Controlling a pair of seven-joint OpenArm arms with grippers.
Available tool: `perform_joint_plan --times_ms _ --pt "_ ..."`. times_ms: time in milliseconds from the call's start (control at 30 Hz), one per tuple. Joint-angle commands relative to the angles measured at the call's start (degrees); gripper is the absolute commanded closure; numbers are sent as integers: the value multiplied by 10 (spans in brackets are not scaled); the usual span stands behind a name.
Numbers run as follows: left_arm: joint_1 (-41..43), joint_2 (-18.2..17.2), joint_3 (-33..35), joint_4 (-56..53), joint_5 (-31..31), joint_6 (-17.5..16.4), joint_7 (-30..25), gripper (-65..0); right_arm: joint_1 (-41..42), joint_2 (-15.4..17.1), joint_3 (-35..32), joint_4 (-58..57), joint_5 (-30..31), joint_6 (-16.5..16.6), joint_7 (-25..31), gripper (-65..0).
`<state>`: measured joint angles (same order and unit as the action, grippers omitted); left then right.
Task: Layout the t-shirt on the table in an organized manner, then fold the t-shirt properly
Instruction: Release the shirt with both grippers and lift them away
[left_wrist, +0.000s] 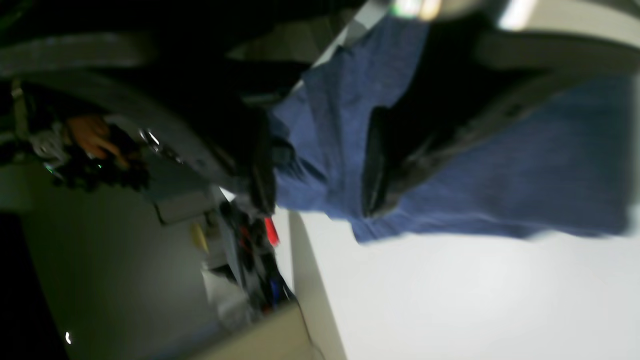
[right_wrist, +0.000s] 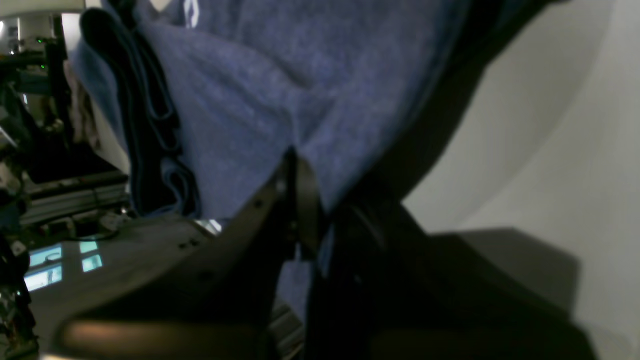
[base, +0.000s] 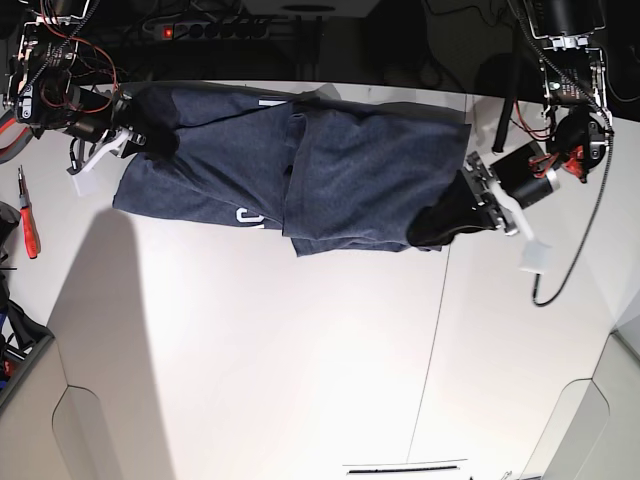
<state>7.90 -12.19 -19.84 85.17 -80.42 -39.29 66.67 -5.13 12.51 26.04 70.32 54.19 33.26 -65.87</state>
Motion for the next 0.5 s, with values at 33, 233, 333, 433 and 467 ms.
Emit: perform_joint_plan --times_ms 33,233,333,433,467 --pt "-6 -9 -39 10 -9 -7 -9 -142 16 7 1 6 2 2 3 0" --pt "-2 -14 -137 10 128 -7 -36 0 51 7 1 18 13 2 1 0" --pt "18 -13 -134 7 216 -7 -68 0 64 6 1 41 28 2 -14 0" --pt "40 -13 -111 -13 256 -7 -101 0 64 -5 1 83 33 2 -26 0" --pt "44 -13 -101 -23 271 -7 -113 0 63 -13 1 101 33 2 -34 0"
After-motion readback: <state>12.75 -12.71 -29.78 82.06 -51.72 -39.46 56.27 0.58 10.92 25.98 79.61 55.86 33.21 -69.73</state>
